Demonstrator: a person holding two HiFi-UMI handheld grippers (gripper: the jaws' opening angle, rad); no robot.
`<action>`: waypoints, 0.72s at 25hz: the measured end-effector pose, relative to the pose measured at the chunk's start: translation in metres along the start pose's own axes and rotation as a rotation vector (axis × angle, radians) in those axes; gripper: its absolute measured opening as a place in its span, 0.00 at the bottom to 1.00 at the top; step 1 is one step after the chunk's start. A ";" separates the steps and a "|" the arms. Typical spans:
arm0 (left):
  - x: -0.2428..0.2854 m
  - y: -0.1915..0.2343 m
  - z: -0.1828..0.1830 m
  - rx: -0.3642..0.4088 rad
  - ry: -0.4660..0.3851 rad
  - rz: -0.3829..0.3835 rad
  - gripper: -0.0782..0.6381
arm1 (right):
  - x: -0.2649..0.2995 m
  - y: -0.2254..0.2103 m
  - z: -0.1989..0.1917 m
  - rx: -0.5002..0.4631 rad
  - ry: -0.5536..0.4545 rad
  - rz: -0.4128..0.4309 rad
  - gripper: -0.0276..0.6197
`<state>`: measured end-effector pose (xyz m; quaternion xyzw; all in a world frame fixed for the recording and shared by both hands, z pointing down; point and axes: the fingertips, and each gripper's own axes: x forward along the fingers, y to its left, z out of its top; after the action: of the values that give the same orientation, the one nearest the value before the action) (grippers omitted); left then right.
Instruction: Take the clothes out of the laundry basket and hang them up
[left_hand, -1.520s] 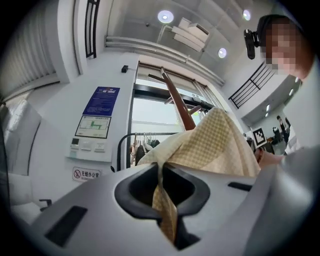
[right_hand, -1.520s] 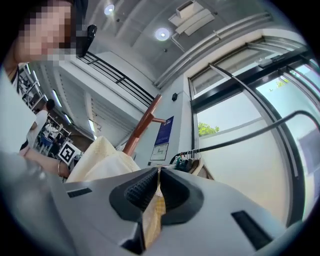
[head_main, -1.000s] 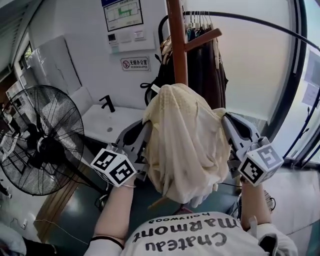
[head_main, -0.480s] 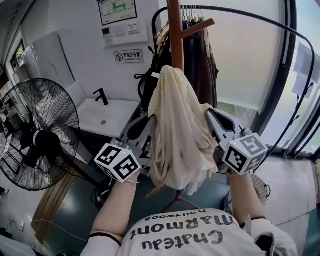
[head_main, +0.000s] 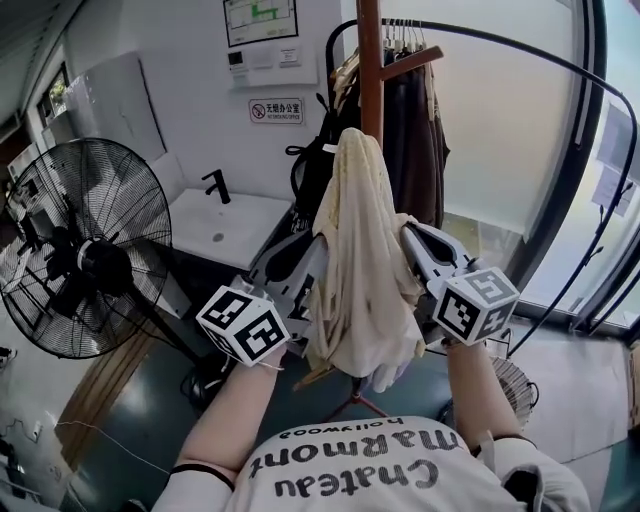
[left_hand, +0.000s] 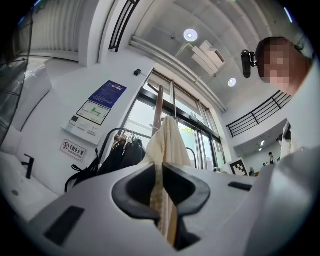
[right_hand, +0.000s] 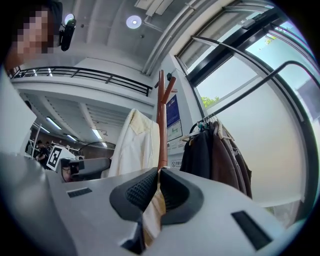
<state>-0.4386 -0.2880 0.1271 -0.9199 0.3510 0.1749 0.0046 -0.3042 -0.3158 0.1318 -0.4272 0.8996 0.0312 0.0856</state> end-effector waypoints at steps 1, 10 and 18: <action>-0.003 -0.003 0.001 -0.001 -0.003 0.005 0.16 | 0.001 -0.001 -0.001 0.004 0.002 0.001 0.10; -0.016 -0.013 0.001 0.001 -0.024 0.077 0.17 | 0.002 -0.004 -0.003 0.027 0.006 0.048 0.10; -0.033 -0.033 -0.022 -0.023 -0.007 0.187 0.15 | -0.019 -0.006 0.004 0.046 -0.024 0.080 0.10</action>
<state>-0.4331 -0.2450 0.1551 -0.8824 0.4334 0.1820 -0.0211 -0.2870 -0.3052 0.1315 -0.3882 0.9154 0.0188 0.1047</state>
